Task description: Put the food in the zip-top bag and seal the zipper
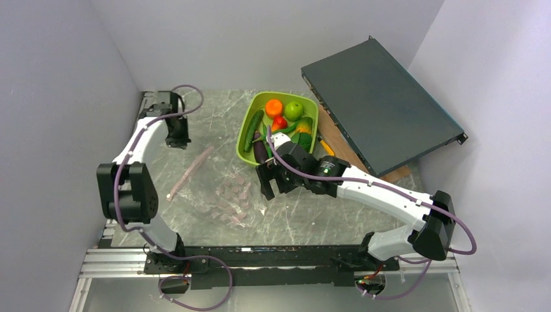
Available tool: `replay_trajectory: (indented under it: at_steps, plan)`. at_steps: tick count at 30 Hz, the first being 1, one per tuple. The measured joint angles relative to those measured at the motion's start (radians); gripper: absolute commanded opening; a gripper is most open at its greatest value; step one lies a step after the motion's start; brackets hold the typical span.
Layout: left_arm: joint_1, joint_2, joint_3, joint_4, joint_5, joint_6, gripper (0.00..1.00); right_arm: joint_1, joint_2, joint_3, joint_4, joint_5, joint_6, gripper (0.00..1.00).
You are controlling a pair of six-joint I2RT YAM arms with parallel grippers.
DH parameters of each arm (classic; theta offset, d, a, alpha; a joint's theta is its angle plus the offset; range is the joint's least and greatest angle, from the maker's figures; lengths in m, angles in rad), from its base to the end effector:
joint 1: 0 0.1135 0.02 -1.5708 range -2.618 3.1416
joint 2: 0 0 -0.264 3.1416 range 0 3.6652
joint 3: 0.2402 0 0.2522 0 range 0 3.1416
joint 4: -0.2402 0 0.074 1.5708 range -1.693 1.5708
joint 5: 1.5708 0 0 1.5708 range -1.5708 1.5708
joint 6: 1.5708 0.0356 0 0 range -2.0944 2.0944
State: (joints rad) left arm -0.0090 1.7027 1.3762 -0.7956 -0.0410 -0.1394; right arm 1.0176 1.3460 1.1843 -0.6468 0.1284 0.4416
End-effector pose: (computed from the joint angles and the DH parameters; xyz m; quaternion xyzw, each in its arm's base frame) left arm 0.3535 -0.0017 0.2547 -0.0681 0.9724 0.0034 0.2233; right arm 0.1552 0.2427 0.3116 -0.2402 0.8950 0.2031 0.3164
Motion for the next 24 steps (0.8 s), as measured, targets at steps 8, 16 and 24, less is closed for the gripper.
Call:
replay_trajectory:
  at_steps: [8,16,24]
  plan:
    - [0.065,0.031,0.036,0.014,0.182,-0.002,0.62,0.001,0.001,0.0,0.002,-0.003,0.0,1.0]
    - [0.072,0.193,0.047,-0.039,0.362,0.041,0.85,0.003,0.002,0.0,0.003,-0.004,0.0,1.0]
    - [0.071,0.249,0.052,-0.068,0.382,0.067,0.75,0.006,0.008,0.0,0.005,-0.005,0.0,1.0]
